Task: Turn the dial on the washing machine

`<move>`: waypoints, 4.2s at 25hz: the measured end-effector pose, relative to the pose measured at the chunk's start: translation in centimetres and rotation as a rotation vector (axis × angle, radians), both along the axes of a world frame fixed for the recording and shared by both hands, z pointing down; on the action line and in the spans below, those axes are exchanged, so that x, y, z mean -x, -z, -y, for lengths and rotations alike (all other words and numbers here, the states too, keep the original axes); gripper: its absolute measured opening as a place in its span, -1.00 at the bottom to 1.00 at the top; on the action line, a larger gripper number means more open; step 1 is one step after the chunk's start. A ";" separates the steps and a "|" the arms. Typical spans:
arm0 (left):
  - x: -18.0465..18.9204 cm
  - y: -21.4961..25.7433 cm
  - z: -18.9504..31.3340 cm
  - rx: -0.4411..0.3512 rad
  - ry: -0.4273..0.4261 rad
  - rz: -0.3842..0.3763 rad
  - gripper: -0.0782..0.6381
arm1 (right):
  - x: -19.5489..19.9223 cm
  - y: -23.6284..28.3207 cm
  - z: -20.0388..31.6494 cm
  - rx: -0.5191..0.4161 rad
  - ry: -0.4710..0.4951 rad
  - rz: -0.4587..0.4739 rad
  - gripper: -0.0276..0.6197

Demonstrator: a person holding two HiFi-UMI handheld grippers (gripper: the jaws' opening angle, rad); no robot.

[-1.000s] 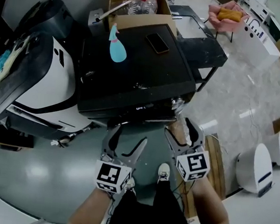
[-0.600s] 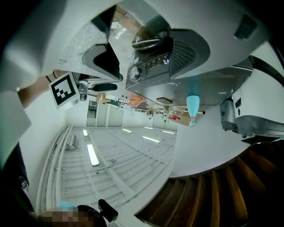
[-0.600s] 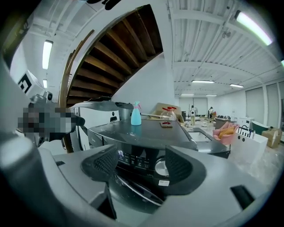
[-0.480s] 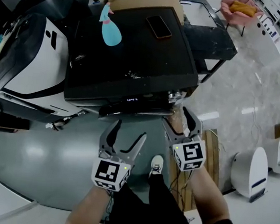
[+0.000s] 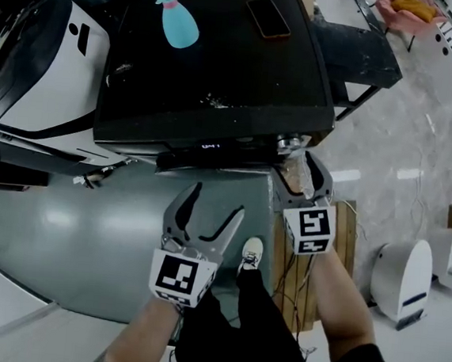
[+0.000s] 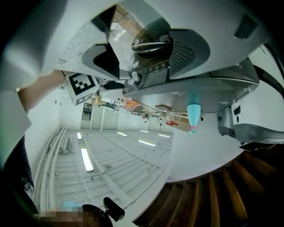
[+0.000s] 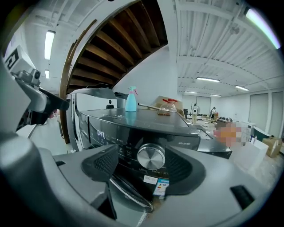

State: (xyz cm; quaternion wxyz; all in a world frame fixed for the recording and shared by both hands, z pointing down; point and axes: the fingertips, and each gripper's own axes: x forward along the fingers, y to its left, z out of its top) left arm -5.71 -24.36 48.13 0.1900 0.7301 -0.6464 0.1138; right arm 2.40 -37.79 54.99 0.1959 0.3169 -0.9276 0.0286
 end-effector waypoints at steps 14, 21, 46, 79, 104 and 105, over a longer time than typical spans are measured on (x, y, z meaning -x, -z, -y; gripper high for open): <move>-0.6 -3.4 0.7 0.031 -0.011 -0.024 0.15 | 0.7 -3.8 2.5 -0.082 0.004 -0.096 0.03; -0.1 -4.3 0.7 0.038 -0.009 -0.039 0.15 | 0.8 -4.4 3.5 -0.114 -0.039 -0.112 -0.08; -0.3 -5.0 0.1 0.040 -0.009 -0.060 0.15 | -0.2 -5.0 4.0 0.124 -0.146 0.180 -0.09; -0.6 -5.1 0.2 0.028 -0.010 -0.069 0.15 | 0.1 -4.9 4.0 0.096 -0.131 0.147 -0.11; -1.1 -5.6 0.1 0.033 -0.007 -0.085 0.15 | 0.7 -4.1 3.7 -0.152 -0.062 -0.082 0.00; -1.1 -5.6 0.1 0.034 -0.007 -0.086 0.15 | 0.8 -4.0 3.7 -0.191 -0.051 -0.107 -0.01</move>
